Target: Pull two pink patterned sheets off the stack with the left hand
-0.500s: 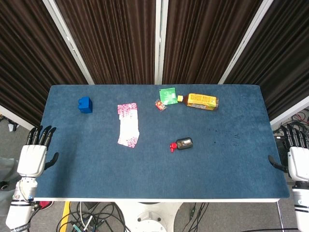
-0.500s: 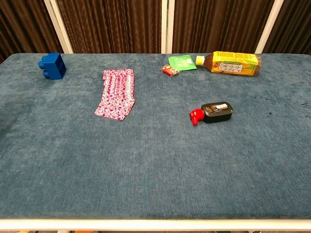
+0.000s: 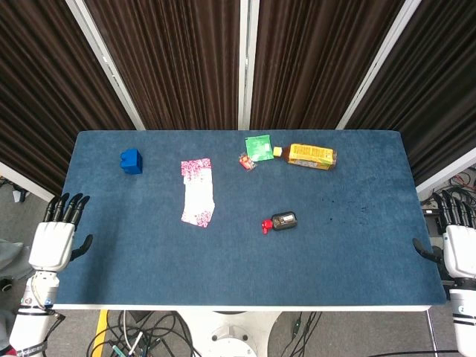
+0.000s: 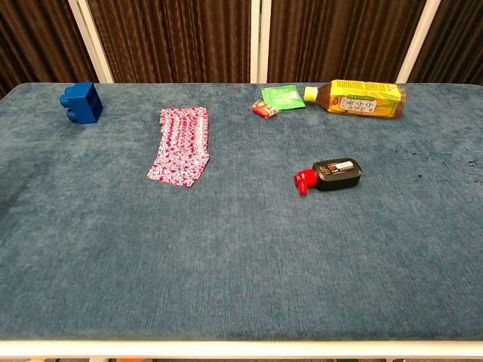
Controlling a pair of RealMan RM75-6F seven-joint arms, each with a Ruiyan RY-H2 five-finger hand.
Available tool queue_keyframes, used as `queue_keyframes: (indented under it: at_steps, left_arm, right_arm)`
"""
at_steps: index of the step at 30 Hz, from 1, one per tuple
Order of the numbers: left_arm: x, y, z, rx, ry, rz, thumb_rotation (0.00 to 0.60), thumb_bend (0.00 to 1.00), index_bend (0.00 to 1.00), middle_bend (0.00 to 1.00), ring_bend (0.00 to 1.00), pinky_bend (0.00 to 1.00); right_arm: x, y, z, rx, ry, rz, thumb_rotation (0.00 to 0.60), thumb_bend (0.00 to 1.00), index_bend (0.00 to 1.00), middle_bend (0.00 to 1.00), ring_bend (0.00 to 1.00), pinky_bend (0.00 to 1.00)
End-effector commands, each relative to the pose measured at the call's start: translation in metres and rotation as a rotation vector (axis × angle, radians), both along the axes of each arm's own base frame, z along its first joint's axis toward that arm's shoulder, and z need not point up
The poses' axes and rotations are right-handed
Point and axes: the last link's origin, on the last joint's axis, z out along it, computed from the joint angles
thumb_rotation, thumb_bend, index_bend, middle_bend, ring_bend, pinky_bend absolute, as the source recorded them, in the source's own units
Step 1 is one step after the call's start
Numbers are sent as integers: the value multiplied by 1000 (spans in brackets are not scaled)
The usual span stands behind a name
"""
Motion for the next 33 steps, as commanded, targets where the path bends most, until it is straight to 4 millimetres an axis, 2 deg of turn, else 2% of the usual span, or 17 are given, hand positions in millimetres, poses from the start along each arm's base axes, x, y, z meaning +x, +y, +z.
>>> queue_keyframes:
  at_steps: [1,7,9,11,13,15,16,18,20,27,33]
  left_arm:
    - [-1,-1,-1,-3,-8,2,597,301,102,67,0,58]
    - [0,-2,-5,-19,-16,2,600,303,102,67,0,75]
    - [1,-2,-5,-20,-10,-1,600,306,102,70,29,134]
    - [5,-2,-5,-11,-8,-20,600,317,102,164,196,291]
    - [8,-2,-8,-27,-20,-34,600,348,102,486,584,623]
    - [9,-3,-14,-68,-22,-36,600,388,102,735,805,812]
    - [9,-3,-16,-80,-17,-37,600,409,102,822,858,854]
    - [10,-3,-20,-103,-6,-37,600,425,102,905,907,888]
    - [13,-3,-25,-132,0,-34,600,427,103,931,924,899]
    - [38,3,-52,-263,-29,-79,600,464,111,938,929,902]
    - [61,17,-78,-334,-20,-127,600,507,112,934,928,902]
  right_arm:
    - [0,-1,0,2,7,2,600,137,0,0,0,0]
    - [3,0,4,-11,11,13,600,137,0,0,0,0]
    - [3,1,5,-14,9,14,600,136,0,0,0,0]
    - [2,3,5,-12,6,10,600,136,0,0,0,0]
    - [1,4,4,-8,5,7,600,136,0,0,0,0]
    - [1,4,4,-8,5,6,600,136,0,0,0,0]
    - [1,4,5,-9,4,6,600,136,0,0,0,0]
    - [1,4,6,-12,5,9,600,136,0,0,0,0]
    - [1,4,7,-14,7,11,600,137,0,0,0,0]
    - [2,3,10,-18,9,6,600,137,0,0,0,0]
    - [5,2,14,-27,19,6,600,137,0,0,0,0]
